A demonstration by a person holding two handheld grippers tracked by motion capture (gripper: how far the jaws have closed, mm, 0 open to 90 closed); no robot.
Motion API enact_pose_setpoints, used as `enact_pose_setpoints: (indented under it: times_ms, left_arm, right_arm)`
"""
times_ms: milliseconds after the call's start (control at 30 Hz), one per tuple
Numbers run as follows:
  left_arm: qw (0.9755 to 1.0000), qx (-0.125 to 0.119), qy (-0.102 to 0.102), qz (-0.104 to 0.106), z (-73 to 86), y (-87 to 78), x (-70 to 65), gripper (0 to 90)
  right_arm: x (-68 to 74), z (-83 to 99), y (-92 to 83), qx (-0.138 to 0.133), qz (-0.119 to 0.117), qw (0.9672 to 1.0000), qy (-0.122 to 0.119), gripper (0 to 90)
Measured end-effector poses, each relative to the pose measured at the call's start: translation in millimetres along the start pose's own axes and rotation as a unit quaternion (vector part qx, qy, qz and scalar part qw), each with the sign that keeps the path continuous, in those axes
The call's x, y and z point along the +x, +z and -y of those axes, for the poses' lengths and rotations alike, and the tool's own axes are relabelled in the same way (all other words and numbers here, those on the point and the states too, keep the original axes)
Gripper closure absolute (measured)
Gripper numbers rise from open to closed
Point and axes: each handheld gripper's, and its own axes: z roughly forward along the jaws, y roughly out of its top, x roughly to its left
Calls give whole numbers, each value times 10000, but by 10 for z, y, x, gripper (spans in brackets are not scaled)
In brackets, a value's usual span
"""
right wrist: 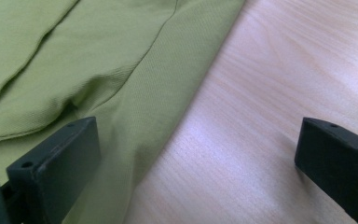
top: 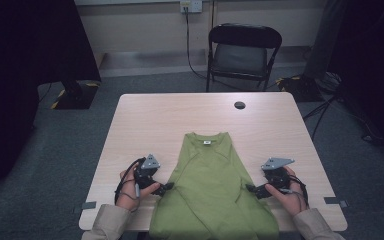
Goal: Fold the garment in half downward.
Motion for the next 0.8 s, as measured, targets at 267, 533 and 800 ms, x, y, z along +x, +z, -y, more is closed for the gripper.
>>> enact_pose_setpoints:
  times_ms: [267,533,800]
  left_arm:
    - [9994,44,-115,339,-46,-29,91,5]
    - [9990,-261,-245,266,-664,216,394,29]
    - [9993,-227,-307,49,-1045,757,539,144]
  right_arm:
    - [-63,-63,-14,-4,-119,9999,46,21]
    - [-294,-729,218,-307,259,9992,-68,41]
    - [-448,-1155,797,-522,320,9975,353,154]
